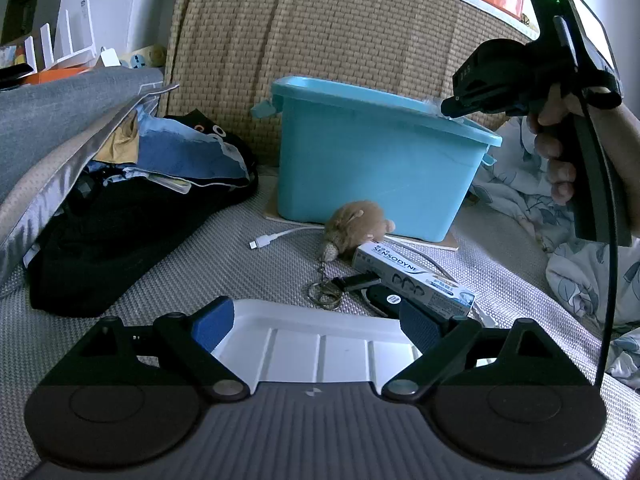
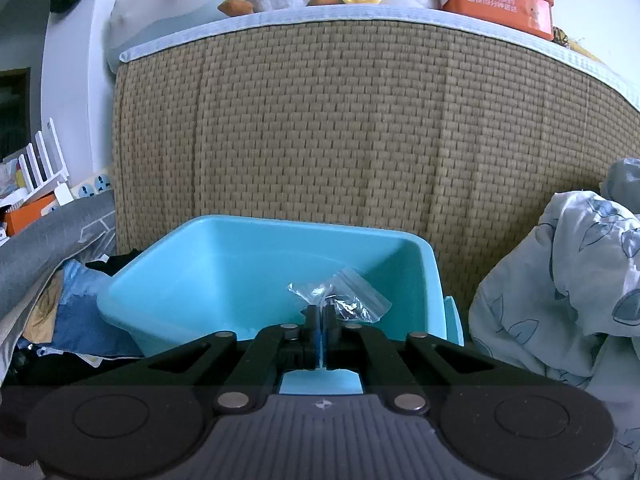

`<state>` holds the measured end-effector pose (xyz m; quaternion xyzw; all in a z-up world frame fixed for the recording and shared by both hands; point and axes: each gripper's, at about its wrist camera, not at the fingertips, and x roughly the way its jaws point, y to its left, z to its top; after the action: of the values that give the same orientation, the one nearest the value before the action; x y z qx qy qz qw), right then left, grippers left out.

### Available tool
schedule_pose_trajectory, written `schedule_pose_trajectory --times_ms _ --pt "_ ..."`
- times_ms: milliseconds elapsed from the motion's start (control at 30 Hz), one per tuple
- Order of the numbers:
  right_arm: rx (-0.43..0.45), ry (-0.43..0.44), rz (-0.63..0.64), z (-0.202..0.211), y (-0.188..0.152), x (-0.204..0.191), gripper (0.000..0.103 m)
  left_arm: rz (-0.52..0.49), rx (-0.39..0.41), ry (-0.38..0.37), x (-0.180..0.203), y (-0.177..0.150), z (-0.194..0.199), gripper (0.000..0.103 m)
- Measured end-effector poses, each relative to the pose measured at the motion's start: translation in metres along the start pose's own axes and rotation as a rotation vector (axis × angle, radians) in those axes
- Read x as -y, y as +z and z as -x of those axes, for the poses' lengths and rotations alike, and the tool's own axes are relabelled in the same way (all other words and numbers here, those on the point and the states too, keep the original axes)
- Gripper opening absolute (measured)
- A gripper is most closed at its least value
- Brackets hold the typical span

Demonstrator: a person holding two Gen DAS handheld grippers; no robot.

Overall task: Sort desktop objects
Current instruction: 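Open the right gripper to drop the bag into the bin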

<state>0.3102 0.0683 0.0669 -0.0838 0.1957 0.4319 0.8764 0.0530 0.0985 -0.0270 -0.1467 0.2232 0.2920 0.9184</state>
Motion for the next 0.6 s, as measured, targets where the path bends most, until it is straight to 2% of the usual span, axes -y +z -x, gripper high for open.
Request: schedule_pose_trajectory --times_ms 300,600 --pt "0.013 0.007 -0.021 0.008 0.000 0.002 0.003 0.003 0.000 -0.001 0.000 0.000 0.000 0.093" --pt "0.034 0.034 -0.029 0.040 -0.013 0.008 0.003 -0.003 0.002 0.006 0.000 0.000 0.000 0.093"
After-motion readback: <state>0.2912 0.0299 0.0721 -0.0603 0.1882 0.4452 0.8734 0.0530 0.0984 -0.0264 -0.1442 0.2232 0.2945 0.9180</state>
